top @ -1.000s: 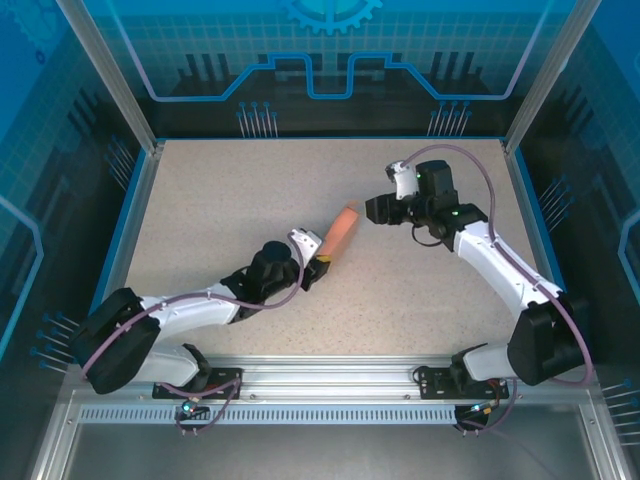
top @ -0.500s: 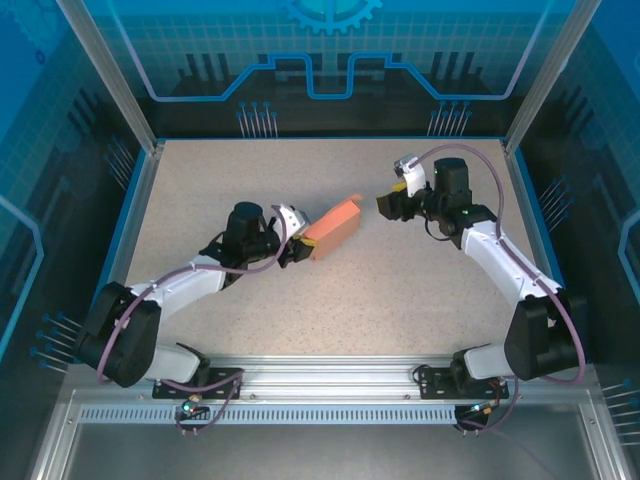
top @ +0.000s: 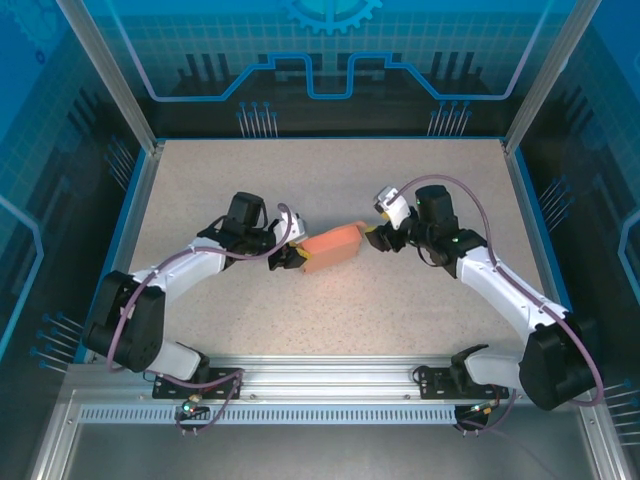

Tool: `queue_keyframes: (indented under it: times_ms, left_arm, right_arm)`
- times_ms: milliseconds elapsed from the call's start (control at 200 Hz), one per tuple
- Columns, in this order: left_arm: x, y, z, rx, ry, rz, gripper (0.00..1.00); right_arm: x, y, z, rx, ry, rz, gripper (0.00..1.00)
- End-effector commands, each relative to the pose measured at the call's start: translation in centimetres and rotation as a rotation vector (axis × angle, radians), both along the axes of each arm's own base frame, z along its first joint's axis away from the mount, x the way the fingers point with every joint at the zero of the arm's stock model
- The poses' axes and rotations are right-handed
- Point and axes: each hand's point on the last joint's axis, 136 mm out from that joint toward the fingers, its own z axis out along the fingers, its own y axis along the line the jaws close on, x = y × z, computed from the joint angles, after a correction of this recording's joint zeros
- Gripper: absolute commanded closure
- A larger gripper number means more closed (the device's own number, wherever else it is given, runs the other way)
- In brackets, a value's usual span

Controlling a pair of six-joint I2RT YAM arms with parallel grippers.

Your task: Fold the paper box

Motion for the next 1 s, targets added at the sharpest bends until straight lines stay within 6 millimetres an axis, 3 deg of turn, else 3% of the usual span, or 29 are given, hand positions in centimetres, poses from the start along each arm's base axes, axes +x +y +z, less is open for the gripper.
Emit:
queue_keyframes:
  times_ms: [0,265,400,445,605,886,996]
  left_arm:
    - [-1.2,-0.5,0.5,-0.027,-0.016,-0.115,0.62]
    - [-1.6,-0.7,-0.5,-0.035,-0.015,-0.153,0.62]
    - [-1.6,-0.8,-1.0,-0.030,-0.012,-0.164,0.62]
    - [-1.5,-0.8,-1.0,-0.027,-0.013,-0.164,0.62]
    - [-1.5,-0.8,-1.0,-0.027,-0.011,-0.163,0.62]
    - [-1.4,-0.8,-1.1,-0.024,-0.006,-0.164,0.61]
    - [-1.4,-0.8,-1.0,-0.023,-0.006,-0.163,0.61]
  right_arm:
    - [-1.1,-0.3,-0.8,-0.071,0.019,0.020,0.42]
    - [-3.1,0.0,-1.9,-0.114,0.067,0.083,0.49]
    - [-2.6,-0.1,-3.3,-0.147,0.095,0.070,0.53]
    - [-1.8,0.1,-2.5,-0.150,0.076,0.064,0.55]
    - [-1.6,0.6,-3.2,-0.176,0.096,0.092,0.60]
    - [-1.2,1.8,-4.1,-0.182,0.115,0.137,0.61]
    - [-0.9,2.2,-4.5,-0.187,0.130,0.142,0.68]
